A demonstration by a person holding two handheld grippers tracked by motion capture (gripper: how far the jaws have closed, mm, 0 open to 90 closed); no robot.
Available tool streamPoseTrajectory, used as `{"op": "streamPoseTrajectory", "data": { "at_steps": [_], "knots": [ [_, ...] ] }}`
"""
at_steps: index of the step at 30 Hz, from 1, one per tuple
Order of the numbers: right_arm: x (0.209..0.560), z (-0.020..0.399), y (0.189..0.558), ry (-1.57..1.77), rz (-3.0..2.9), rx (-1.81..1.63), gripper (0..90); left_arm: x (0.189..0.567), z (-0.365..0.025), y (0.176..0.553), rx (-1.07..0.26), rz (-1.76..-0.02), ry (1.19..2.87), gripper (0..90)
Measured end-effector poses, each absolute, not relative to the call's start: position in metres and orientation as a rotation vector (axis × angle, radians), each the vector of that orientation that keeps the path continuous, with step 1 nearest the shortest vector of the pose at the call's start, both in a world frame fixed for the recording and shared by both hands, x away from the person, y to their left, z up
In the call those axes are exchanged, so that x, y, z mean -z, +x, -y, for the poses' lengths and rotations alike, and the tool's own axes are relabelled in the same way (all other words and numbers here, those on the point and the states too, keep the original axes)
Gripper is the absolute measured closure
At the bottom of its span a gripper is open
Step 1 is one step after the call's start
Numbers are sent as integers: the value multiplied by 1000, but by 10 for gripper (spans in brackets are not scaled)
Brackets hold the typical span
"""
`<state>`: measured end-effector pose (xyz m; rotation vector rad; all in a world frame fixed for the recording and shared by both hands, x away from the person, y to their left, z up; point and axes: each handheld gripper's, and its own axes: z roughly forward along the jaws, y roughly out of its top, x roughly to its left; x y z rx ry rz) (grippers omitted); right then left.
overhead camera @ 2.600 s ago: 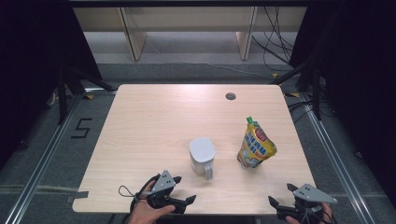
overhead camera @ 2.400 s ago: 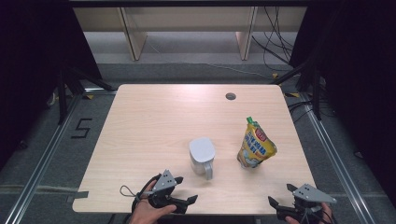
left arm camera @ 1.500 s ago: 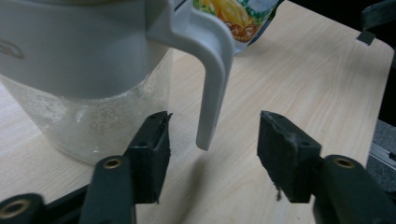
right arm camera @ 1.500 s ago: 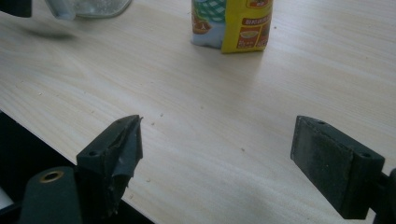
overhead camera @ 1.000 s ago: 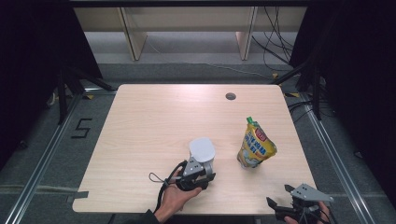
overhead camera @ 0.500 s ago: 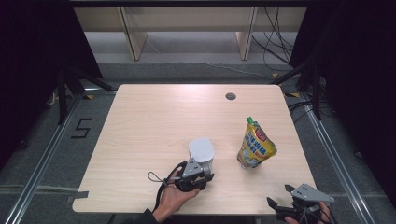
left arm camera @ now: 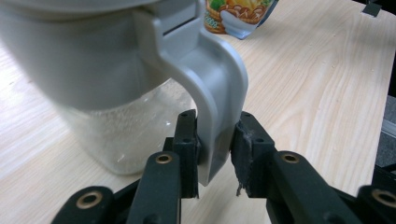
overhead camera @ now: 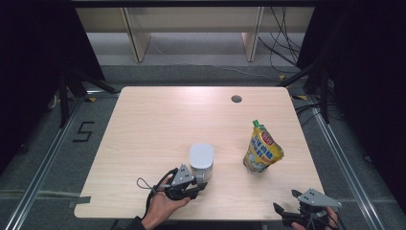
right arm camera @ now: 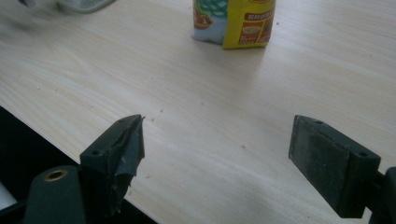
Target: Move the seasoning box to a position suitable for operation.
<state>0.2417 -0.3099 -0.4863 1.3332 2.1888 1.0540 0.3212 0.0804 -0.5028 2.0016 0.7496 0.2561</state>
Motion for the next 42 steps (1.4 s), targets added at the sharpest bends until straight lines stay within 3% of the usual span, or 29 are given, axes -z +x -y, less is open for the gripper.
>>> {"op": "streamPoseTrajectory", "data": {
  "at_steps": [7,8,10,11,12,30,35,42],
  "knots": [
    [487,312,245,1275,-2197,-1053,193,502,-97,319,-255,-756,2015,690],
    [487,312,245,1278,-2198,-1052,193,501,-102,324,-312,-674,2045,689],
    [487,312,244,1284,-2206,-1055,193,501,-104,323,-304,-695,2039,684],
    [487,312,244,1278,-2201,-1048,192,502,-108,322,-226,-729,2017,679],
    [488,312,245,1268,-2201,-1050,193,501,-113,322,-286,-763,2021,676],
    [488,311,245,1277,-2208,-1048,194,501,-148,337,-399,-880,1987,664],
    [488,310,244,1297,-2199,-1046,194,503,-150,341,-425,-973,1923,601],
    [488,310,244,1293,-2202,-1043,195,504,-152,355,-460,-965,1900,663]
  ]
}}
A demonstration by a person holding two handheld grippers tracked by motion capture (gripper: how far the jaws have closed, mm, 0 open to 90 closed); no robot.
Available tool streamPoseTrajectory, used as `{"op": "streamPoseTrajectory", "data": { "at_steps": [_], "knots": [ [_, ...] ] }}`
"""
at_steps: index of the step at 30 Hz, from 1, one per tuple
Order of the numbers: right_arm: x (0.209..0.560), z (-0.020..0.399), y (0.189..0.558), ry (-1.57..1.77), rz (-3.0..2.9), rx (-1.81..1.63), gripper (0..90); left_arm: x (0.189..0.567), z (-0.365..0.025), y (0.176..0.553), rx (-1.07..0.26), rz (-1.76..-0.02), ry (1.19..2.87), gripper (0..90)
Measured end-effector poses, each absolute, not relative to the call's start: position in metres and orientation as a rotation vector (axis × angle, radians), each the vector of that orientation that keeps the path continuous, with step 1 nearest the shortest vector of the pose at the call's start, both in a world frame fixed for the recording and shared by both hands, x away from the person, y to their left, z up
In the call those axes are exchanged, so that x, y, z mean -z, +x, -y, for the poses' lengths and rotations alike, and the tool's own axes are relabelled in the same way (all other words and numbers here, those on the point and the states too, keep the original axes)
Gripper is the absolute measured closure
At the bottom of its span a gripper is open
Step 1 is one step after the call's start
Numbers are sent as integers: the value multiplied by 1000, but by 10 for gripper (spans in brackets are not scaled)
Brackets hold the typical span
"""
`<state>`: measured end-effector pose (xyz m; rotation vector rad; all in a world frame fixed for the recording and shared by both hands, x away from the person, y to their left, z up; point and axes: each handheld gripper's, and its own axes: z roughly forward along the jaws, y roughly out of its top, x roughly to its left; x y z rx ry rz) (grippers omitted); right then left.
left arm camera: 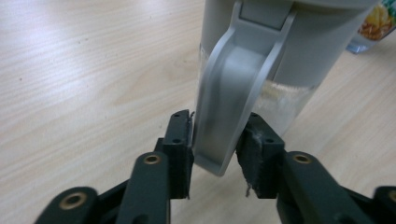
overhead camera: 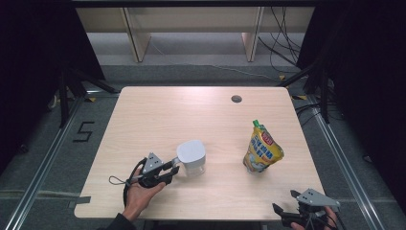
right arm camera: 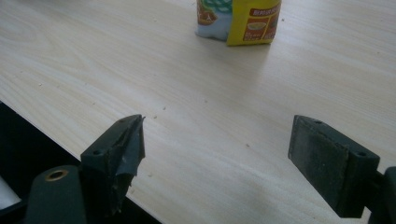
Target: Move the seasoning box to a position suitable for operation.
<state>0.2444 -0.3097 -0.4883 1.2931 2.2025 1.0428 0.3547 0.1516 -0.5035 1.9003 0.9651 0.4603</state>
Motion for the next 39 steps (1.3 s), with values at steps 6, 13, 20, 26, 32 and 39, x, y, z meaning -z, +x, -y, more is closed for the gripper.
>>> {"op": "streamPoseTrajectory", "data": {
  "at_steps": [6,13,20,26,32,39],
  "knots": [
    [488,309,244,1316,-2208,-1049,196,503,-145,357,-498,-853,1963,692],
    [488,309,244,1315,-2208,-1055,196,502,-132,346,-454,-779,1986,692],
    [488,313,247,1259,-2213,-1056,196,502,-127,337,-414,-752,1987,689],
    [488,314,248,1267,-2216,-1060,196,500,-122,326,-416,-688,2010,688],
    [488,312,246,1326,-2211,-1062,196,501,-117,317,-362,-645,2011,689],
    [489,314,248,1298,-2215,-1064,196,502,-115,316,-341,-653,2011,688]
  ]
}}
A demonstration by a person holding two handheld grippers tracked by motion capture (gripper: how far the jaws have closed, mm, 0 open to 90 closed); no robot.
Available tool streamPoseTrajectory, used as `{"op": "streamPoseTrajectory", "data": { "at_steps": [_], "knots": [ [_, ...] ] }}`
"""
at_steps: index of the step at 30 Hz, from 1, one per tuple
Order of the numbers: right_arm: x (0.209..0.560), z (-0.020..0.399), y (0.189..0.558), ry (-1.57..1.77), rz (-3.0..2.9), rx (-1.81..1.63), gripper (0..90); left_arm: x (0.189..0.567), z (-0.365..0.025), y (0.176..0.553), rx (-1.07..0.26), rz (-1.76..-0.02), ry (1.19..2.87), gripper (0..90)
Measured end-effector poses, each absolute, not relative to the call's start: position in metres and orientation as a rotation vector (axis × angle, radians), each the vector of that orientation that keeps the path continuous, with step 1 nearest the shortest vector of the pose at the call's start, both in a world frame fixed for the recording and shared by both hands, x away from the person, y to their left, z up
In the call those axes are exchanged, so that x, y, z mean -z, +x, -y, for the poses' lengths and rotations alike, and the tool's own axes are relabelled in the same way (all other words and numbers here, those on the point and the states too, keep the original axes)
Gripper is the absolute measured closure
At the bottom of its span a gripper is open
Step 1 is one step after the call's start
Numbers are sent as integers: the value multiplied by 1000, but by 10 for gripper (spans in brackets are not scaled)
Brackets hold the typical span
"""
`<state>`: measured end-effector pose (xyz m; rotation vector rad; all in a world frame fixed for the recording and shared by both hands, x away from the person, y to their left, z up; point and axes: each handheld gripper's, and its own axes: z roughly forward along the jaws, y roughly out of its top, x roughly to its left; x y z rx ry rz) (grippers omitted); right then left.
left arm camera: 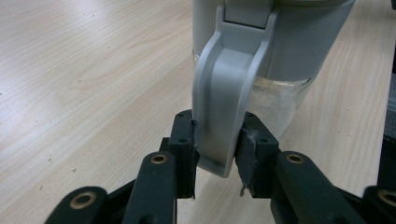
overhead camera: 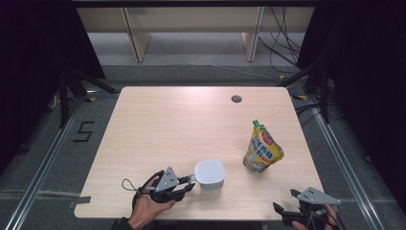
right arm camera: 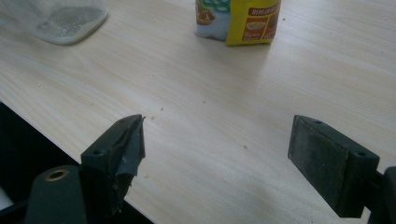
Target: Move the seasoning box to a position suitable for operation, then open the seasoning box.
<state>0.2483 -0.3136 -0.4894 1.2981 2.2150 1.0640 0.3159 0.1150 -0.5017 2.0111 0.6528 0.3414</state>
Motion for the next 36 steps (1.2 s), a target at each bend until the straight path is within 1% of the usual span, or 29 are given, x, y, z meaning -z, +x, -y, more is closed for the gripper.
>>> {"op": "streamPoseTrajectory", "data": {
  "at_steps": [2,9,10,11,12,13,16,17,18,19,20,21,22,23,25,27,28,29,31,33,34,35,36],
  "knots": [
    [490,314,249,1301,-2219,-1061,196,502,-116,317,-356,-616,2016,687],
    [490,313,250,1290,-2231,-1054,197,504,-119,322,-336,-661,1990,673],
    [490,313,250,1292,-2231,-1055,197,503,-120,323,-347,-635,1999,651],
    [490,314,250,1282,-2235,-1056,198,503,-120,322,-323,-684,1987,605],
    [491,314,250,1281,-2235,-1056,198,502,-121,323,-329,-672,2012,497],
    [491,314,250,1282,-2235,-1055,198,501,-121,320,-303,-693,2005,435],
    [491,315,251,1267,-2224,-1047,199,497,-123,316,-245,-688,1986,337],
    [491,315,251,1266,-2225,-1046,199,495,-124,314,-244,-695,1985,300],
    [490,315,250,1264,-2226,-1045,199,492,-126,311,-252,-702,2009,272],
    [489,313,249,1285,-2232,-1048,199,490,-126,309,-231,-704,1987,261],
    [489,314,250,1256,-2231,-1039,199,488,-127,308,-227,-689,1985,258],
    [490,311,248,1294,-2227,-1048,199,485,-127,306,-232,-697,1989,256],
    [490,313,250,1250,-2237,-1046,199,484,-125,305,-218,-702,1952,254],
    [490,313,251,1255,-2243,-1047,201,480,-126,304,-222,-698,1973,248],
    [491,313,251,1252,-2256,-1048,222,475,-125,301,-247,-693,1978,262],
    [491,313,250,1238,-2250,-1043,221,471,-125,299,-237,-681,1966,275],
    [489,310,247,1300,-2247,-1048,221,468,-125,297,-245,-687,1963,292],
    [489,312,249,1245,-2249,-1043,221,464,-125,296,-251,-673,1951,314],
    [489,311,248,1256,-2252,-1035,228,458,-126,294,-265,-687,1913,371],
    [489,310,249,1239,-2245,-1035,266,450,-129,295,-298,-668,1875,481],
    [488,310,248,1237,-2241,-1039,263,447,-130,295,-314,-672,1863,535],
    [489,307,247,1275,-2241,-1070,262,443,-131,295,-328,-673,1850,612],
    [489,308,247,1240,-2235,-1073,262,439,-131,296,-341,-668,1844,677]
  ]
}}
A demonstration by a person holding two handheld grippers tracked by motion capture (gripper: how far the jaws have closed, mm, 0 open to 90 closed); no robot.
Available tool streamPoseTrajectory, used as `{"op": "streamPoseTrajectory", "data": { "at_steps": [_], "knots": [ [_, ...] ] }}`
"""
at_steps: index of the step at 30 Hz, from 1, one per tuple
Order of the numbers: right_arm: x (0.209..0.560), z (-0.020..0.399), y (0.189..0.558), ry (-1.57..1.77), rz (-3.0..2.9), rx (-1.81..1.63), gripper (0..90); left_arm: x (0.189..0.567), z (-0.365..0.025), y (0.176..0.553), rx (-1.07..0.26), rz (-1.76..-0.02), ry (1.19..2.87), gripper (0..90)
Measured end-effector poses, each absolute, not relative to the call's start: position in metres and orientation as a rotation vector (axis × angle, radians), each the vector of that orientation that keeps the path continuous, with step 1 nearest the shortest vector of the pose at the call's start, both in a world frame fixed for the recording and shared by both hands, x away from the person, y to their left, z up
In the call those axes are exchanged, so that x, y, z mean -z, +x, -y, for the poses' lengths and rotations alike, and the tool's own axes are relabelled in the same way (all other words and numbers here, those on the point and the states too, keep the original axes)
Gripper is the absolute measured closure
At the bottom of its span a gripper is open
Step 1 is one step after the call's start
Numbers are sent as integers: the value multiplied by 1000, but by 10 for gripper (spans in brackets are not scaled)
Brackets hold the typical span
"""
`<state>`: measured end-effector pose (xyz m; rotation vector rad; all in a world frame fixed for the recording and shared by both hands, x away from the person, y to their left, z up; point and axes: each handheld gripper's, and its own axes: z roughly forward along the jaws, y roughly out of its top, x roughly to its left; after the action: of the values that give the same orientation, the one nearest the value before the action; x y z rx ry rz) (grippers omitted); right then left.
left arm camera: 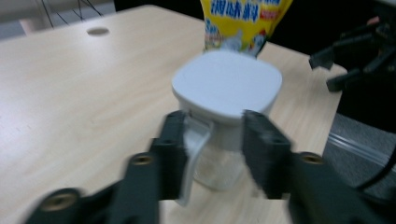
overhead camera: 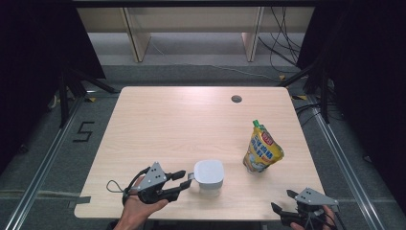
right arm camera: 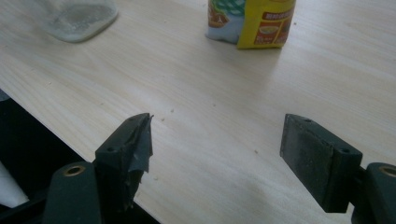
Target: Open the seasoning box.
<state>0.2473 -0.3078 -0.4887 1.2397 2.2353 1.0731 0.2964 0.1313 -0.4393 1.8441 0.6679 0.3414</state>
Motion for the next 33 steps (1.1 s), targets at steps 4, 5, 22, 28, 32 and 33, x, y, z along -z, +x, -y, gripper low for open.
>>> {"op": "streamPoseTrajectory", "data": {
  "at_steps": [4,5,22,28,32,33],
  "knots": [
    [487,306,248,1210,-2246,-1109,239,431,-124,300,-366,-656,1839,827],
    [487,304,245,1231,-2238,-1112,237,431,-124,300,-366,-656,1839,849],
    [480,295,245,1076,-2242,-1147,478,438,-105,317,-384,-660,1886,889],
    [475,282,246,1014,-2232,-1196,626,440,-105,316,-397,-680,1869,889],
    [470,268,250,986,-2208,-1244,744,440,-105,315,-399,-678,1870,890],
    [470,264,254,958,-2229,-1269,762,441,-105,315,-400,-678,1865,889]
  ]
}}
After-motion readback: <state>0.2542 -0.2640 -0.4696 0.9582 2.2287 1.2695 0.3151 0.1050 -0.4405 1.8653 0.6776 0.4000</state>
